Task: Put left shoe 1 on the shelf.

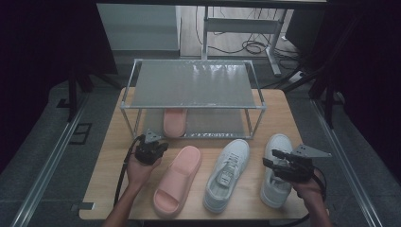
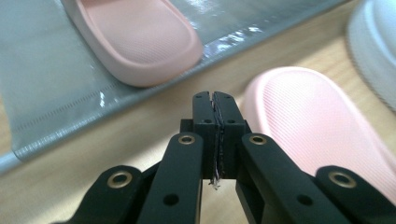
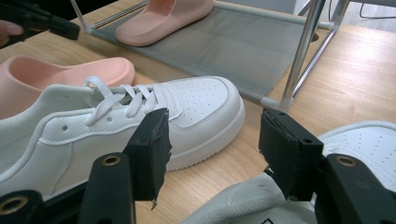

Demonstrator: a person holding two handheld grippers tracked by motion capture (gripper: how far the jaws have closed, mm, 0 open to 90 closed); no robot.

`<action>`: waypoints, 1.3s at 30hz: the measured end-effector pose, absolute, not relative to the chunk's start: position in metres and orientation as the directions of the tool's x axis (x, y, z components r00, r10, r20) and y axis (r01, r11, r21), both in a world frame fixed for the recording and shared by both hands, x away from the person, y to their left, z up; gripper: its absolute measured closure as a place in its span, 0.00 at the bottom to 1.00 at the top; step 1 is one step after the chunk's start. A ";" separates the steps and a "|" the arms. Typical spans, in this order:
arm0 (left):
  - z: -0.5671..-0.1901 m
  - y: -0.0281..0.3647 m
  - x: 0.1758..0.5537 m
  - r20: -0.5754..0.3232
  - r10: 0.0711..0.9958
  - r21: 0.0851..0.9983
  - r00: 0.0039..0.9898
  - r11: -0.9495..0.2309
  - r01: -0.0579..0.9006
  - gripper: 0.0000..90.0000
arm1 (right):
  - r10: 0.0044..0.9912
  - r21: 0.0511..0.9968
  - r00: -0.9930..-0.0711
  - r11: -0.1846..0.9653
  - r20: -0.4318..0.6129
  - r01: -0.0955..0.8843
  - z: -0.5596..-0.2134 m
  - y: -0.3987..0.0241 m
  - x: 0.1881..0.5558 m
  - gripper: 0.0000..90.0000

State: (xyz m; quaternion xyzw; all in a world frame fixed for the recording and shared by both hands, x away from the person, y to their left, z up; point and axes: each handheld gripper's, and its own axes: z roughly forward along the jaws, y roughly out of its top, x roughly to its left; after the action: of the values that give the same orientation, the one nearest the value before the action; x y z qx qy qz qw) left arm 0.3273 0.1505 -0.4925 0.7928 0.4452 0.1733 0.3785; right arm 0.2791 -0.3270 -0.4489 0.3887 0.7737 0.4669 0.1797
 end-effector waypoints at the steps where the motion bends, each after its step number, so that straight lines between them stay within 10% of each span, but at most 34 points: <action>1: -0.492 0.152 0.324 -0.063 0.836 0.755 0.546 -0.317 0.573 0.99 | 0.769 0.862 -0.633 0.262 0.085 0.433 -0.449 -0.327 0.279 0.49; 39: -0.477 0.165 0.237 -0.120 0.778 0.820 0.617 -0.273 0.503 0.99 | 0.766 0.862 -0.638 0.269 0.080 0.430 -0.449 -0.323 0.278 0.49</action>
State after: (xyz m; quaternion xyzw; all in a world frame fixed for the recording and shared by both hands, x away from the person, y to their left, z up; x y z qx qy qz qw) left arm 0.2368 0.1650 -0.4767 0.7825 0.4093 0.1550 0.4429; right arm 0.2778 -0.3231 -0.4490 0.3856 0.7758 0.4659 0.1802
